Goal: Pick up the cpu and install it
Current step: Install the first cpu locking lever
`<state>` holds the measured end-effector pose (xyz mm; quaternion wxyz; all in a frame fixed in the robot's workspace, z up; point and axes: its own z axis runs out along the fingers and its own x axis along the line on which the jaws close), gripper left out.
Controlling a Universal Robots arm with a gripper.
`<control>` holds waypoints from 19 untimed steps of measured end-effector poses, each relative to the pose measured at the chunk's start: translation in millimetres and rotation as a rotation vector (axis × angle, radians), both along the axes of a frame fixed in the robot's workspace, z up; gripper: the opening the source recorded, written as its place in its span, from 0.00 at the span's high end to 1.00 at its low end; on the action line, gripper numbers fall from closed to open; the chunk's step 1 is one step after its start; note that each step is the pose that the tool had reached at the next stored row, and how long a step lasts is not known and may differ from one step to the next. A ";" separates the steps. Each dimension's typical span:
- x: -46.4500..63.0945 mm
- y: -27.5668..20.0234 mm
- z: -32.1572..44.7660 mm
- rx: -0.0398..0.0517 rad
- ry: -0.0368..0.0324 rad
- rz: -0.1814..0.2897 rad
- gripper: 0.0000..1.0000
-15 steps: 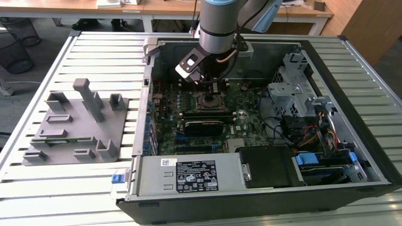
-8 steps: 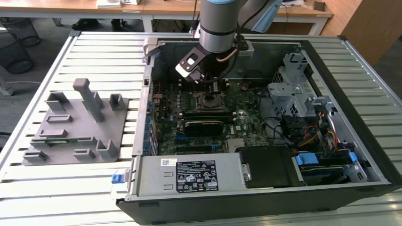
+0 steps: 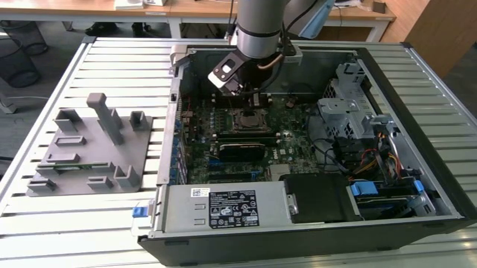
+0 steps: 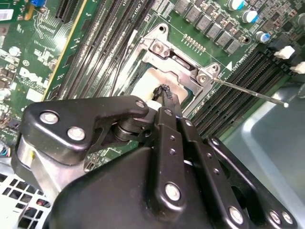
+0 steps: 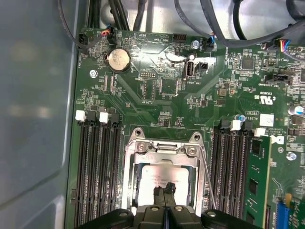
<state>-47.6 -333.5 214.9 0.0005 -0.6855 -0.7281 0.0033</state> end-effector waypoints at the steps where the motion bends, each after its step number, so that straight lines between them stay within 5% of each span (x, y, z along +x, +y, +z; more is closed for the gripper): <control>1: 0.0 0.0 2.4 -0.0002 0.0000 0.000 0.89; 12: 0.0 0.4 27.9 -0.0100 -0.0008 0.003 0.89; 19: 0.0 0.4 27.9 -0.0101 -0.0014 0.127 0.89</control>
